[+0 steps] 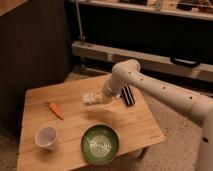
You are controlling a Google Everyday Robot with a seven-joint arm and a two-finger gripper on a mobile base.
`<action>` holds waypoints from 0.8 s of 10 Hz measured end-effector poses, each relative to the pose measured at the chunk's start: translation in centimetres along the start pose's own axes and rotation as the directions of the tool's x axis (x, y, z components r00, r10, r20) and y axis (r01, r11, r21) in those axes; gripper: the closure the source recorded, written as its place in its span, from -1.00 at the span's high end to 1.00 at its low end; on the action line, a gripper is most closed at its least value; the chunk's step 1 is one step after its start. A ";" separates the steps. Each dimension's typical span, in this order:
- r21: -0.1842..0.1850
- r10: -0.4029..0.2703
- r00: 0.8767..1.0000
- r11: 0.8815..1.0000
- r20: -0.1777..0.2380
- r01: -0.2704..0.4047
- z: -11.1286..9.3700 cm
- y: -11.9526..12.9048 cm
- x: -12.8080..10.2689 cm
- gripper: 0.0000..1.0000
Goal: Place the bottle in the ceramic bowl
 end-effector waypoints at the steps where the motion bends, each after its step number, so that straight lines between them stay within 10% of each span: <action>1: 0.020 -0.002 1.000 1.000 0.015 0.001 -1.6 -2.7 -0.9 -1.00; 8: 0.261 -0.117 0.993 0.959 0.023 0.107 -2.9 -9.3 -5.4 -1.00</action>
